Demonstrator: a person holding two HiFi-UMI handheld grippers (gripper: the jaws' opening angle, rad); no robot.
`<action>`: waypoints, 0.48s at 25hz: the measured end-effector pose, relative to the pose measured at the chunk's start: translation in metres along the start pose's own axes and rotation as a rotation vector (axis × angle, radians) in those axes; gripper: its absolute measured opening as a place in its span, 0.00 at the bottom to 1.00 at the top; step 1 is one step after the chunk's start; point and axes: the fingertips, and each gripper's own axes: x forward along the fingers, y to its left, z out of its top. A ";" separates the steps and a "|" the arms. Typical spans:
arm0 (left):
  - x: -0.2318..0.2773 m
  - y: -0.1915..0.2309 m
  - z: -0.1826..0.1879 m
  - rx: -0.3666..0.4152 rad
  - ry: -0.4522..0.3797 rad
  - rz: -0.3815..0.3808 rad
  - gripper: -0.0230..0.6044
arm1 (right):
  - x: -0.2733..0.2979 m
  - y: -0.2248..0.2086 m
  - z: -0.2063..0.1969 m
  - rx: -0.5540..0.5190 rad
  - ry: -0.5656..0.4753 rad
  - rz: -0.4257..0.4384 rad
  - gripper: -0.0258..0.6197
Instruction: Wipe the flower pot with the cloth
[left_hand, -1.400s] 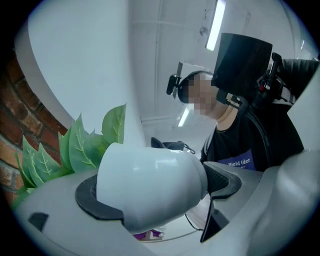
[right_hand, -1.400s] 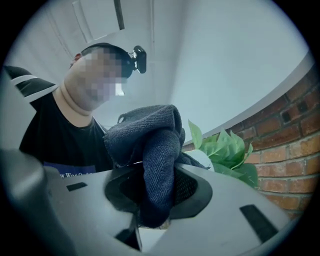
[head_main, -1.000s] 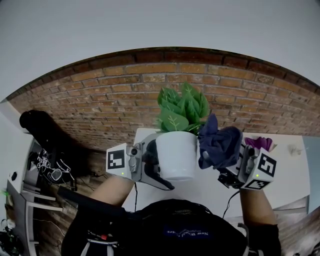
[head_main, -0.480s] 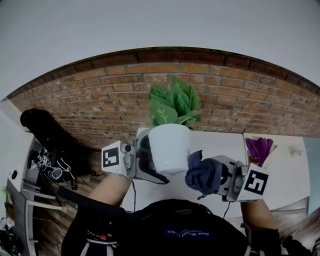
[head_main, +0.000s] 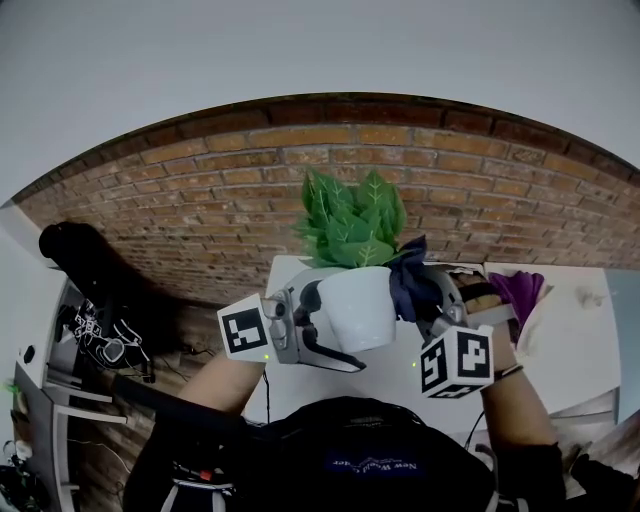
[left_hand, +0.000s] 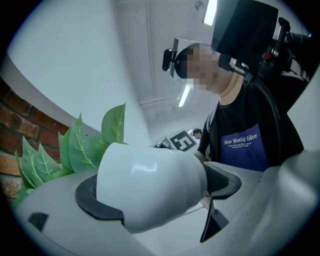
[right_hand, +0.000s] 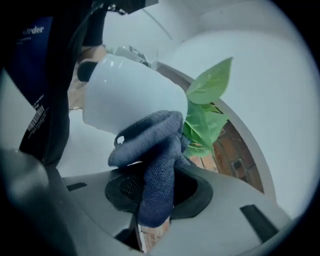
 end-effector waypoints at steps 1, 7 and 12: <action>0.001 0.002 -0.002 -0.008 0.011 0.010 0.86 | 0.003 0.002 0.003 -0.039 0.029 -0.012 0.19; -0.004 0.012 -0.011 -0.027 0.043 0.078 0.86 | -0.011 0.031 0.017 -0.204 -0.020 -0.016 0.19; -0.008 0.016 -0.015 -0.030 0.036 0.101 0.86 | -0.030 0.064 0.021 -0.210 -0.162 0.062 0.19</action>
